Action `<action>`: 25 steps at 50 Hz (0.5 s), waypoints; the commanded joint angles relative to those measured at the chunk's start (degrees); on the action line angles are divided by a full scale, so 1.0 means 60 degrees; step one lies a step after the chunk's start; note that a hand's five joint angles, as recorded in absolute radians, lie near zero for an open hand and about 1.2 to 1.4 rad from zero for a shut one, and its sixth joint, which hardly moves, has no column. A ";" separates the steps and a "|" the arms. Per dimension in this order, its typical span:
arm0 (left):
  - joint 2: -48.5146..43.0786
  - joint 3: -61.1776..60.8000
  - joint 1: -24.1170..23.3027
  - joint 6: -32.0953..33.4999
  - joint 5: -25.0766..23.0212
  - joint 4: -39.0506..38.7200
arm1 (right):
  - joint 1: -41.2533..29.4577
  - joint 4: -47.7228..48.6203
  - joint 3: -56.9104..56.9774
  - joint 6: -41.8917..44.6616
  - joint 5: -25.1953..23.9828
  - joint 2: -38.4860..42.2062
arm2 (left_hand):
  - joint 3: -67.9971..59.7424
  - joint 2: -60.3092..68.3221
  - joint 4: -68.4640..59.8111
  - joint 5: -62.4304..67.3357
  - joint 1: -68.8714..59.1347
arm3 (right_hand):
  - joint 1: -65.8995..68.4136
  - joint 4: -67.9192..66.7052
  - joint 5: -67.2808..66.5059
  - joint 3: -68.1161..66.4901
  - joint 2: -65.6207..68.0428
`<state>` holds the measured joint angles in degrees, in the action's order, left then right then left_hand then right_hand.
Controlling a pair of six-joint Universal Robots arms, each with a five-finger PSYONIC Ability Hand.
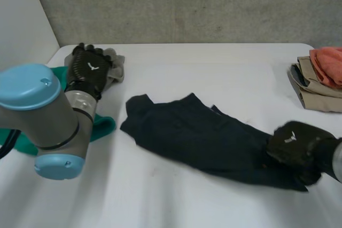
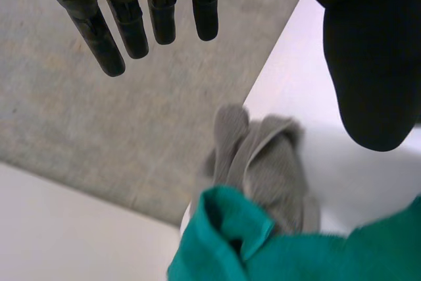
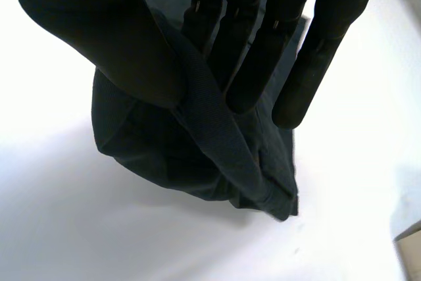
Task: Fold the laundry.
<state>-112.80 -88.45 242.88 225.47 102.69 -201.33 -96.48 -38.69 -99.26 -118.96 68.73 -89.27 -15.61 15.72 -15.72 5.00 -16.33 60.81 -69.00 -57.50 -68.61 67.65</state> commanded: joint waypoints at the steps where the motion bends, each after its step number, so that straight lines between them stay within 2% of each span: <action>1: -0.0782 0.0663 -0.0284 -0.0049 -0.0707 0.0025 | 0.0787 -0.0729 -0.0317 0.0784 -0.0015 -0.0005 | 0.0254 -0.0272 0.0273 -0.0153 0.0374 | 0.3070 -0.1705 -0.1955 -0.1770 0.1929; 3: -0.1121 0.0913 -0.0328 -0.0049 -0.0854 0.0083 | 0.1006 -0.0714 -0.0362 0.0872 -0.0030 -0.0005 | 0.0282 -0.0301 0.0302 -0.0181 0.0403 | 0.0590 0.0775 0.0525 0.0710 -0.0552; 4: -0.1267 0.1001 -0.0357 -0.0049 -0.0899 0.0142 | 0.1268 -0.0700 -0.0289 0.0901 -0.0030 -0.0020 | 0.0282 -0.0301 0.0302 -0.0181 0.0403 | -0.5227 0.6592 0.6342 0.6527 -0.6368; 5: -0.1501 0.1162 -0.0430 -0.0049 -0.0943 0.0287 | 0.1416 -0.0700 -0.0245 0.0916 -0.0030 -0.0034 | 0.0310 -0.0329 0.0329 -0.0209 0.0431 | -0.8468 0.9833 0.9583 0.9768 -0.9609; 11: -0.1840 0.1368 -0.0548 -0.0093 -0.1118 0.0889 | 0.1740 -0.0129 0.0677 0.1078 -0.0367 -0.0386 | 0.0394 -0.0412 0.0413 -0.0293 0.0515 | -0.8468 0.9833 0.9583 0.9768 -0.9609; 14: -0.1840 0.1310 -0.0533 -0.0093 -0.1440 0.1255 | 0.1594 0.0427 0.1379 0.0508 -0.0542 -0.0416 | 0.0423 -0.0441 0.0442 -0.0322 0.0543 | -0.8468 0.9833 0.9583 0.9768 -0.9609; 18: -0.1869 0.1207 -0.0489 -0.0107 -0.1529 0.2001 | 0.0629 0.1130 0.2521 -0.0765 -0.0849 0.0562 | 0.0339 -0.0357 0.0358 -0.0238 0.0459 | -0.8468 0.9833 0.9583 0.9768 -0.9609; 19: -0.1869 0.1178 -0.0489 -0.0122 -0.1529 0.2177 | -0.0157 0.1552 0.3133 -0.1261 -0.0981 0.1509 | 0.0339 -0.0357 0.0358 -0.0237 0.0459 | -0.8468 0.9833 0.9583 0.9768 -0.9609; 21: -0.1884 0.1047 -0.0460 -0.0297 -0.1558 0.2719 | -0.0907 0.1891 0.3751 -0.1645 -0.0953 0.2247 | 0.0311 -0.0329 0.0330 -0.0209 0.0431 | -0.8468 0.9833 0.9583 0.9768 -0.9609; 22: -0.1884 0.1017 -0.0460 -0.0399 -0.1573 0.2880 | -0.1637 0.2256 0.4378 -0.1952 -0.0851 0.2932 | 0.0311 -0.0329 0.0330 -0.0209 0.0431 | -0.8468 0.9833 0.9583 0.9768 -0.9609; 25: -0.1855 0.0871 -0.0460 -0.0999 -0.1646 0.3262 | -0.2403 0.2668 0.4954 -0.2247 -0.0733 0.3669 | 0.0339 -0.0357 0.0358 -0.0237 0.0459 | -0.8468 0.9833 0.9583 0.9768 -0.9609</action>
<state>-124.16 -81.75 239.97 223.70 93.29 -186.66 -99.21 -28.44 -78.67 -126.78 63.54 -78.98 -14.37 14.11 -14.15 3.85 -16.24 13.82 -12.41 -2.92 -12.47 12.66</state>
